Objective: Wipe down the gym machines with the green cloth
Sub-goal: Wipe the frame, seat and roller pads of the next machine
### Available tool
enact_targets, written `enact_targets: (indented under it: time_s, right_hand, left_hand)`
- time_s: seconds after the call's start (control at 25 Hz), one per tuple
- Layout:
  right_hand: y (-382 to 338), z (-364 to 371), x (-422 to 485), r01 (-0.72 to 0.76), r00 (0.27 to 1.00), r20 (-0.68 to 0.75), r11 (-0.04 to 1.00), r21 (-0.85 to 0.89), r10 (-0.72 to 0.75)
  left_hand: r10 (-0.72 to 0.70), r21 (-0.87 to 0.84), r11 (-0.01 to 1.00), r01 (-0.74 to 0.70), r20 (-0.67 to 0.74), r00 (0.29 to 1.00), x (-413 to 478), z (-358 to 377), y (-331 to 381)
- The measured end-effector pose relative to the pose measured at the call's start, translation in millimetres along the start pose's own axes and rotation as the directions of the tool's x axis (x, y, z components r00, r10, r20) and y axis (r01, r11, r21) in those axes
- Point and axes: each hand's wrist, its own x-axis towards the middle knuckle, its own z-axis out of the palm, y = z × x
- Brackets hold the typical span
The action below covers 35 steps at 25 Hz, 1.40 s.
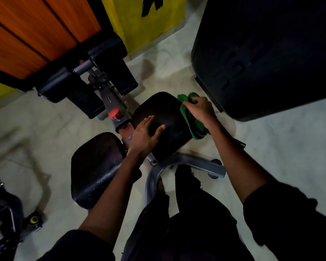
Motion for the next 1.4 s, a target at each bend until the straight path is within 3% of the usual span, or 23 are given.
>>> enact_targets:
  time_s: [0.2,0.48,0.64,0.88,1.08,1.4]
  right_hand:
    - [42,-7,20,0.003,0.99,0.136,0.987,0.16,-0.025]
    - [31,5,84,-0.061,0.886,0.458,0.964,0.258,-0.067]
    - [47,5,82,-0.102,0.868,0.493,0.946,0.307,-0.066]
    - [31,15,99,0.046,0.871,0.478,0.988,0.146,-0.111]
    - [8,56,147,-0.093,0.84,0.539,0.96,0.263,-0.066]
    - [18,45,134,-0.111,0.837,0.544,0.953,0.281,-0.062]
  left_hand:
    - [-0.136,0.061,0.99,0.13,0.101,0.986,35,7,24]
    - [-0.361,0.06,0.932,0.356,0.131,0.923,62,11,45]
    - [-0.46,0.127,0.888,0.442,0.24,0.855,87,9,48]
    - [-0.483,0.179,0.876,0.448,0.298,0.824,97,8,34]
    - [-0.512,0.2,0.859,0.471,0.313,0.8,102,7,32]
    - [-0.51,0.218,0.86,0.461,0.347,0.787,105,4,37]
